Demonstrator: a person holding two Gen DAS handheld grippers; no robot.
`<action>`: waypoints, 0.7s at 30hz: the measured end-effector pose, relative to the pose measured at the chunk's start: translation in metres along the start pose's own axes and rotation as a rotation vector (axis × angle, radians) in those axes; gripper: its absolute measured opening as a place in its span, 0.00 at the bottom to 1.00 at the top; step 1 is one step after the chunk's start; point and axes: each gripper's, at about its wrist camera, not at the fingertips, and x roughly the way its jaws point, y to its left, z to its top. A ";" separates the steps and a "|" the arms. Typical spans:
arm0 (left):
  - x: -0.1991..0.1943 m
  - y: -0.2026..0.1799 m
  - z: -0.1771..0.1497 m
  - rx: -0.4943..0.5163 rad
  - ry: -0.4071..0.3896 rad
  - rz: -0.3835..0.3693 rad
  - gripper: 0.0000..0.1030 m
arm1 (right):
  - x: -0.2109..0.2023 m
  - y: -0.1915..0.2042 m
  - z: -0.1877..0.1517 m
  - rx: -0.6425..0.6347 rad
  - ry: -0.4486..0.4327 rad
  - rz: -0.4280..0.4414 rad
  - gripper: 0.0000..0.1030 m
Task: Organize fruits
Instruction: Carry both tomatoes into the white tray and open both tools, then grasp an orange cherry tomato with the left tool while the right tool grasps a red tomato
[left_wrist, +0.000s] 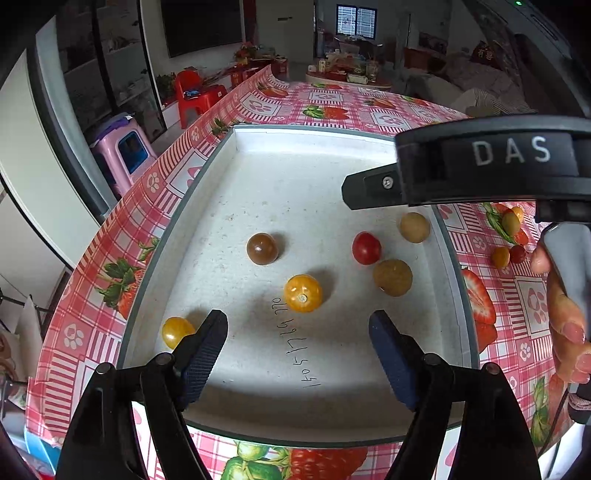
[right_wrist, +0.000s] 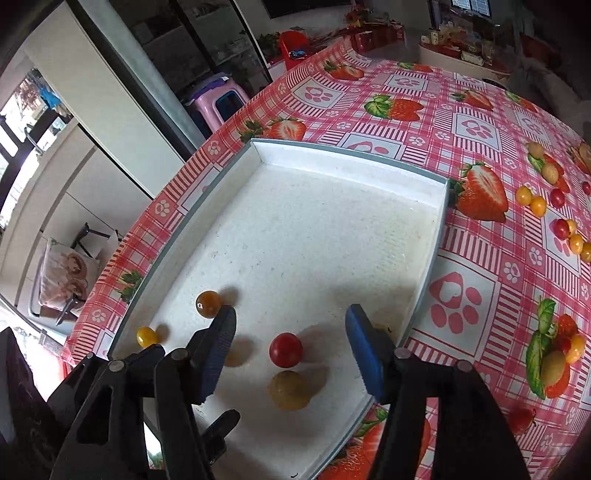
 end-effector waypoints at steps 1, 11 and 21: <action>-0.002 0.000 0.000 -0.003 0.000 0.002 0.78 | -0.008 -0.002 -0.002 0.002 -0.023 0.000 0.76; -0.022 -0.028 0.005 0.040 -0.029 -0.021 0.78 | -0.063 -0.055 -0.041 0.111 -0.074 -0.042 0.77; -0.038 -0.099 0.019 0.134 -0.047 -0.102 0.78 | -0.110 -0.137 -0.094 0.237 -0.107 -0.185 0.77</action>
